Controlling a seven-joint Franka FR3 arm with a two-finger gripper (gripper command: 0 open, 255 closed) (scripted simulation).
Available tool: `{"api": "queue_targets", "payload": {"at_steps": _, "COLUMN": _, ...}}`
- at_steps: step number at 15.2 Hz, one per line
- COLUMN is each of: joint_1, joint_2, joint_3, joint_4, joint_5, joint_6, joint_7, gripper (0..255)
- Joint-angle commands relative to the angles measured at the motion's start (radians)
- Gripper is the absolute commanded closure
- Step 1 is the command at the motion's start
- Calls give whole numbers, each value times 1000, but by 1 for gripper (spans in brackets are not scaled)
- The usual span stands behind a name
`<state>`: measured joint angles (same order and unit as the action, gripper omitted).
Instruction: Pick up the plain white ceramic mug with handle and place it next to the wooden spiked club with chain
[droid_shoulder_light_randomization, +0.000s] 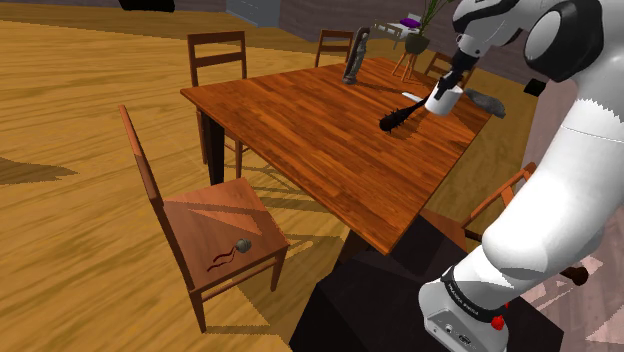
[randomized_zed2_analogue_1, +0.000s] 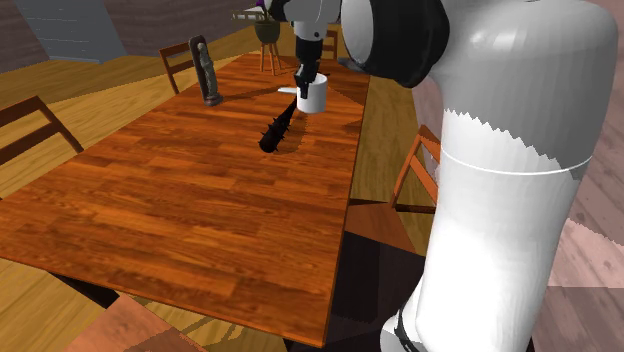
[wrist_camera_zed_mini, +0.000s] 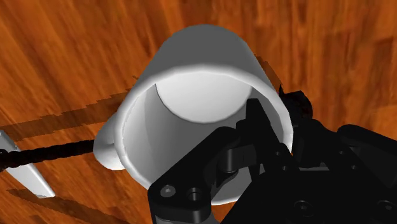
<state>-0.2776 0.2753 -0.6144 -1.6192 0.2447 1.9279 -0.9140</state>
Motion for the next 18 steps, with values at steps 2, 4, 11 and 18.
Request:
{"api": "queue_targets", "payload": {"at_steps": 2, "joint_1": 1, "joint_2": 7, "joint_3": 3, "joint_4": -34, "joint_5": 7, "joint_6": 40, "joint_7": -6, "gripper": 255}}
{"api": "queue_targets", "payload": {"at_steps": 4, "joint_1": 2, "joint_2": 12, "joint_3": 5, "joint_4": -54, "joint_5": 12, "joint_6": 64, "joint_7": -11, "gripper": 255}}
{"api": "queue_targets", "payload": {"at_steps": 11, "joint_1": -1, "joint_2": 36, "joint_3": 14, "joint_4": -119, "joint_5": 35, "joint_6": 147, "joint_7": -31, "gripper": 255}}
{"api": "queue_targets", "payload": {"at_steps": 18, "joint_1": -7, "joint_2": 71, "joint_3": 27, "joint_4": -170, "joint_5": 66, "joint_6": 226, "joint_7": -55, "gripper": 255}}
